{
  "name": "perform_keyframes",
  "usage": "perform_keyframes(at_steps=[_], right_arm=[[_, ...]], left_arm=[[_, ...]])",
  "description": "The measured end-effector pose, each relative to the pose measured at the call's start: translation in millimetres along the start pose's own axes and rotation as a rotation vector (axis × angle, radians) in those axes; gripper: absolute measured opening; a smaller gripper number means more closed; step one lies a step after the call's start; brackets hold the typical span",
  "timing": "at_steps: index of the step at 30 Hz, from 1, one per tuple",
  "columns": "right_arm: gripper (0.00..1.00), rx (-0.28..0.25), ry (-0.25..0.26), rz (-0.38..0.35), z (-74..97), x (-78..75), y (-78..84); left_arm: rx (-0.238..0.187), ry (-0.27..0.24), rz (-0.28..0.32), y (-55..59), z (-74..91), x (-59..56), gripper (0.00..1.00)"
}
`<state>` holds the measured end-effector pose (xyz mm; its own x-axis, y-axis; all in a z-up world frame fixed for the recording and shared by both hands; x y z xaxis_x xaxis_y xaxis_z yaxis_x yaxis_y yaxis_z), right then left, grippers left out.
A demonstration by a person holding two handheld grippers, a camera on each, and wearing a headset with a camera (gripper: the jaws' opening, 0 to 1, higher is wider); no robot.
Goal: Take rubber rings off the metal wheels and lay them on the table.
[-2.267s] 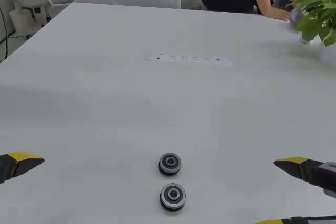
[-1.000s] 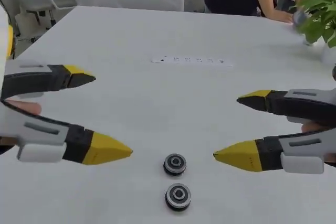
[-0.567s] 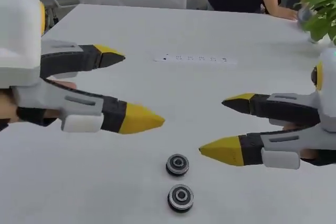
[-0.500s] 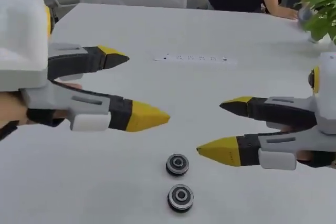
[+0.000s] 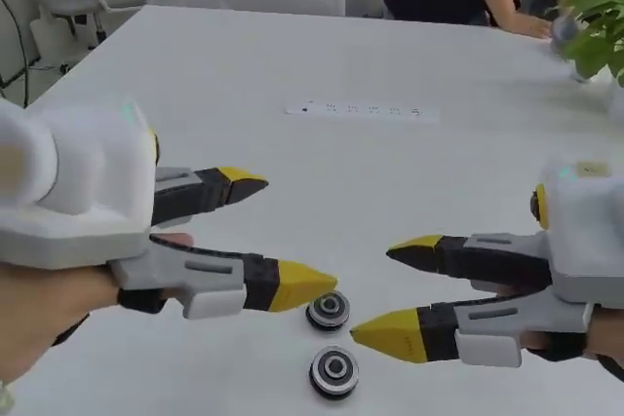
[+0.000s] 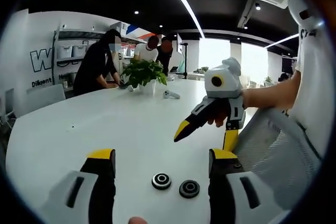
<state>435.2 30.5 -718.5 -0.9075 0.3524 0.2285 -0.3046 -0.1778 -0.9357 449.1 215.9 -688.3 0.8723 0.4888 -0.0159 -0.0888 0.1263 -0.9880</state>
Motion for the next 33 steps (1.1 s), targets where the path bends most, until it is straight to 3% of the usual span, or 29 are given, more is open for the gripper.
perform_keyframes(at_steps=[5, 13, 25, 33], right_arm=[[0.53, 0.003, -0.018, -0.022, 2.9, -0.5, 6.8], [0.49, 0.038, 0.002, -0.037, 8.3, -1.6, 21.7], [0.45, 0.038, 0.038, -0.054, 7.0, -10.8, 31.8], [0.41, 0.064, 0.016, -0.058, -0.6, -7.9, 40.2]], left_arm=[[-0.004, 0.020, -0.013, 6.1, -2.5, -3.9, 0.63], [0.021, 0.054, -0.026, 18.5, -9.6, -9.4, 0.52], [0.041, 0.093, -0.068, 29.7, -17.0, -15.3, 0.42], [0.056, 0.114, -0.068, 37.5, -21.0, -17.3, 0.35]])
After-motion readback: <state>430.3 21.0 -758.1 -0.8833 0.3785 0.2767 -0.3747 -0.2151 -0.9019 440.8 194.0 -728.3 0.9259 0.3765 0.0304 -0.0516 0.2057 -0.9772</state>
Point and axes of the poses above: the centre of the closed fingertips' face, and the gripper's own axes: z roughly backward along the fingers, x roughly to its left, y roughly out of its underside, the point moved 8 cm from there along z, roughly backward along the fingers, and after that the axes turned 9 degrees about -x, right-handed, at the moved point
